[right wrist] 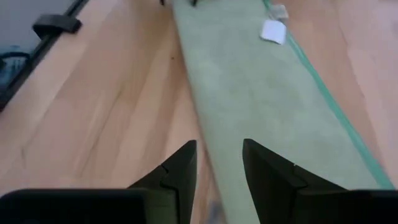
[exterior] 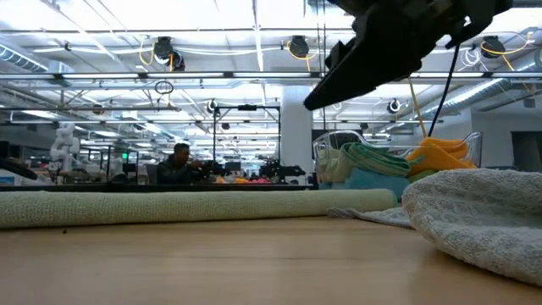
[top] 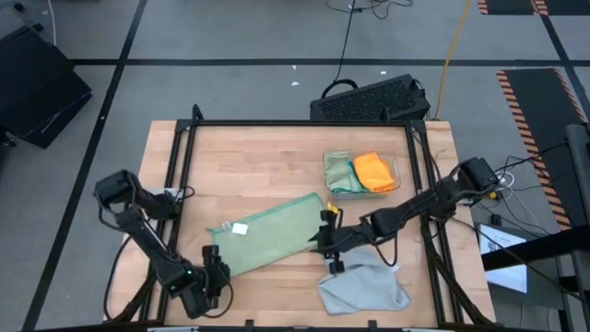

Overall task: Fold microfiber towels
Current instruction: Fold the light green microfiber cloth

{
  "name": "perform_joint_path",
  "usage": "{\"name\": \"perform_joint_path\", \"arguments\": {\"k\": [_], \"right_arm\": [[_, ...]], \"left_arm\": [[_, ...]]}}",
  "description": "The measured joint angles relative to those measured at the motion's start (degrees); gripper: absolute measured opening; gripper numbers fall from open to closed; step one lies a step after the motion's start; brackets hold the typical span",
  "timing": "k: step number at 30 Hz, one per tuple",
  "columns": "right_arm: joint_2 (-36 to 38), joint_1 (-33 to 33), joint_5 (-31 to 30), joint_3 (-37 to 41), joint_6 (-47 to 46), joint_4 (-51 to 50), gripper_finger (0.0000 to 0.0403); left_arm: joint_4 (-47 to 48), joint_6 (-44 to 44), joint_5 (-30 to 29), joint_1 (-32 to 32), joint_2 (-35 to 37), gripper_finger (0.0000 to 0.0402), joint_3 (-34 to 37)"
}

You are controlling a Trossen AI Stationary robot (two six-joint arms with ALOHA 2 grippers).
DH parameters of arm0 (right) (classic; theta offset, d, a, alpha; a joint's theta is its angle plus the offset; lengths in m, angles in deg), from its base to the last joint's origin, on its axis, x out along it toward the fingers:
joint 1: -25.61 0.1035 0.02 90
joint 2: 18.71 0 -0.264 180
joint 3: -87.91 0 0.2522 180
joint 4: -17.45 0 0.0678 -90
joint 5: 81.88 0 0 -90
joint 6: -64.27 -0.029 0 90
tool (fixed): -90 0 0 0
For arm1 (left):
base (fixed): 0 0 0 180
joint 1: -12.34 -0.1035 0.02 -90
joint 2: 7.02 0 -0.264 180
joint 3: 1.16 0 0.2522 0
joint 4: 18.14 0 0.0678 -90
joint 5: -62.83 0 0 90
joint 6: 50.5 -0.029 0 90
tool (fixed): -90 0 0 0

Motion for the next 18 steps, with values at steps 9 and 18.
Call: {"name": "perform_joint_path", "arguments": {"k": [9,18], "right_arm": [[-7.7,1.5,-8.6,0.0,-1.5,22.4,0.0121],[-19.7,1.7,-8.5,-5.8,-4.4,36.7,0.0121]], "left_arm": [[1.3,1.4,1.4,0.7,-0.6,0.0097,0.0],[-0.3,-0.3,4.9,-2.2,1.8,0.0015,0.0]]}}
